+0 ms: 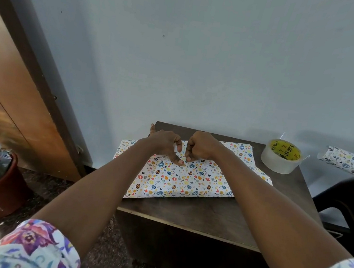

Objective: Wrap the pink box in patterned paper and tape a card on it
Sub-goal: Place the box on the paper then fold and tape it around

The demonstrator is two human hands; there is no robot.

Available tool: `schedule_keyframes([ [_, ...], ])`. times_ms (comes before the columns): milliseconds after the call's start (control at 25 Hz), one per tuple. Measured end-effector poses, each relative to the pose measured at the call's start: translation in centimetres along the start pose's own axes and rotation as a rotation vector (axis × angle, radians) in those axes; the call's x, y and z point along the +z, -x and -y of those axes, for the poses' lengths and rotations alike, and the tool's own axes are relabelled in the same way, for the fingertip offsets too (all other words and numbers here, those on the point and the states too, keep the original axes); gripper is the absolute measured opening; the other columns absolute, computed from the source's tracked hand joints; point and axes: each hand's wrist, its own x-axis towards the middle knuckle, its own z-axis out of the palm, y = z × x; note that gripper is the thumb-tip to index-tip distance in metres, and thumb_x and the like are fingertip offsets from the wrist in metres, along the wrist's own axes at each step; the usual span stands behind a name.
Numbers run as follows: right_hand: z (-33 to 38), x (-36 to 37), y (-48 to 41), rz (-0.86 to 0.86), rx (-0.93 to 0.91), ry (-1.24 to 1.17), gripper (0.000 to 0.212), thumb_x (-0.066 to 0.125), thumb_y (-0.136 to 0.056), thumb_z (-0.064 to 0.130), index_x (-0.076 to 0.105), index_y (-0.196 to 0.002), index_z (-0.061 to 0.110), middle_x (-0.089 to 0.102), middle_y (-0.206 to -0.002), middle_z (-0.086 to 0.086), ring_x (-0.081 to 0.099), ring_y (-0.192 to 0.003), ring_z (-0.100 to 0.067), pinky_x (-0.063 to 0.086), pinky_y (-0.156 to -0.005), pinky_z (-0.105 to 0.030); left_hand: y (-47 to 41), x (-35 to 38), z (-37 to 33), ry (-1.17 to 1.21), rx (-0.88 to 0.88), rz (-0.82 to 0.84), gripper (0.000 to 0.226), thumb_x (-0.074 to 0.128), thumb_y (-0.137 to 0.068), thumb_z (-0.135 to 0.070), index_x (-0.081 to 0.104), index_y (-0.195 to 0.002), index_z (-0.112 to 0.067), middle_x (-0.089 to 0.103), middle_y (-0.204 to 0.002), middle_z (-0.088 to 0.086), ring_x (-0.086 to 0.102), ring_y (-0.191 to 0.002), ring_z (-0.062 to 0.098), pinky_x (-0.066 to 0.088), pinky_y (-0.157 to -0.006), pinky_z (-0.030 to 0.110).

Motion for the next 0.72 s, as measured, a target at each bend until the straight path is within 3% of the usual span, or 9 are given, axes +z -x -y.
schedule_keyframes([
  [120, 0.0, 0.0, 0.3, -0.03, -0.046, 0.102, 0.016, 0.072, -0.076, 0.003, 0.071, -0.091, 0.005, 0.07, -0.094, -0.008, 0.054, -0.075, -0.012, 0.04, -0.057, -0.018, 0.0, 0.0, 0.0, -0.017, -0.004, 0.001, 0.046, 0.075, -0.068, -0.05, 0.061, -0.1, -0.02, 0.063, -0.11, -0.004, 0.044, -0.125, 0.019, -0.012, -0.109, 0.057],
  [240, -0.5, 0.1, 0.6, -0.116, -0.054, 0.053, 0.055, 0.081, -0.068, 0.01, 0.051, -0.114, 0.009, 0.055, -0.093, -0.002, 0.048, -0.081, -0.016, 0.036, -0.061, -0.024, -0.1, 0.2, 0.1, -0.001, 0.002, -0.016, 0.045, 0.075, -0.067, -0.051, 0.06, -0.098, -0.021, 0.062, -0.112, -0.003, 0.043, -0.127, 0.02, -0.013, -0.109, 0.057],
  [320, -0.7, 0.2, 0.4, -0.132, -0.027, 0.032, 0.067, 0.085, -0.064, 0.012, 0.045, -0.117, 0.01, 0.05, -0.093, -0.001, 0.048, -0.083, -0.019, 0.039, -0.064, -0.026, -0.1, 0.3, 0.3, -0.004, 0.009, -0.022, 0.045, 0.075, -0.068, -0.051, 0.059, -0.097, -0.021, 0.062, -0.114, -0.003, 0.044, -0.127, 0.02, -0.014, -0.109, 0.057],
  [560, -1.5, 0.1, -0.4, -0.197, 0.07, -0.003, 0.029, 0.066, -0.075, -0.004, 0.056, -0.102, 0.002, 0.062, -0.103, -0.012, 0.052, -0.082, -0.02, 0.042, -0.069, -0.031, -0.1, 0.5, 0.7, 0.0, 0.02, -0.015, 0.044, 0.07, -0.073, -0.052, 0.06, -0.103, -0.022, 0.061, -0.119, -0.003, 0.042, -0.128, 0.021, -0.014, -0.109, 0.056],
  [720, -1.5, 0.4, -0.1, -0.247, 0.099, -0.071, 0.024, 0.062, -0.077, -0.006, 0.059, -0.099, 0.003, 0.057, -0.091, -0.006, 0.051, -0.081, -0.018, 0.041, -0.067, -0.028, -0.1, 0.9, 0.5, 0.036, -0.041, -0.066, 0.036, 0.042, -0.091, -0.056, 0.056, -0.091, -0.023, 0.062, -0.113, -0.004, 0.046, -0.125, 0.02, -0.015, -0.109, 0.056],
])
